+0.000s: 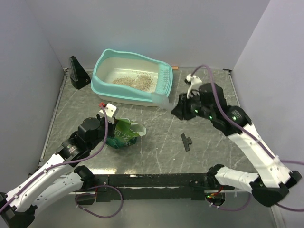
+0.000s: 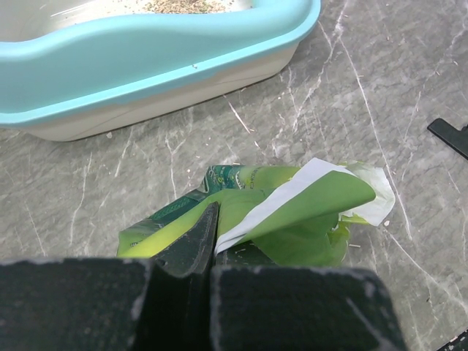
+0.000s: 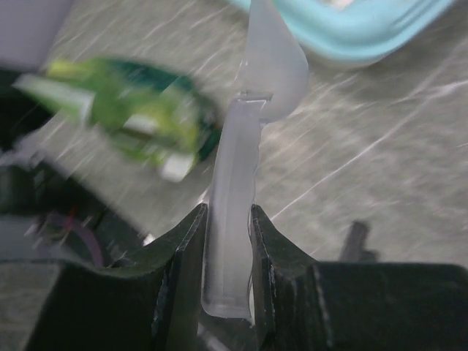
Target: Fill the litter box with clean litter
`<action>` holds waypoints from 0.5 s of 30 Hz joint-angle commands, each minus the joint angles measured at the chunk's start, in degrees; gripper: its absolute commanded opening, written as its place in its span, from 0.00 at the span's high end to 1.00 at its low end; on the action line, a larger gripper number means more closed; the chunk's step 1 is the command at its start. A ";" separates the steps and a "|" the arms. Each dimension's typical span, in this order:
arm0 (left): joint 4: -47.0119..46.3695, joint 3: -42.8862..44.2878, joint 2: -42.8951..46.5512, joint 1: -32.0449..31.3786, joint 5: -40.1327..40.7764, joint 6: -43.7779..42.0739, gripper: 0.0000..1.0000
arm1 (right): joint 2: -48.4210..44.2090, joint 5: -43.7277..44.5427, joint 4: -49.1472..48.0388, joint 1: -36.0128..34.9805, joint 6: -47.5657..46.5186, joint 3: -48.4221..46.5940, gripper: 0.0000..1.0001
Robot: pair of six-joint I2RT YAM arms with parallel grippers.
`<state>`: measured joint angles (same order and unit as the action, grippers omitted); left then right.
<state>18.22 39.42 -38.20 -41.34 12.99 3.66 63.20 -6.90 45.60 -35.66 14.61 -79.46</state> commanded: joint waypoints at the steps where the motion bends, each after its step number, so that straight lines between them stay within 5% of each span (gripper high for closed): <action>1: -2.84 0.48 0.75 -0.14 0.28 0.47 0.99 | -6.41 -17.50 4.05 -2.56 3.58 3.43 1.00; 15: -2.84 0.48 1.19 -0.14 0.98 0.47 0.99 | -12.66 -19.83 -3.32 -6.61 10.26 17.40 1.00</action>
<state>18.22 39.42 -37.95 -41.34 13.43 3.68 50.33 -26.50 48.12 -41.63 22.37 -63.92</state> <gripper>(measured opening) 0.019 0.334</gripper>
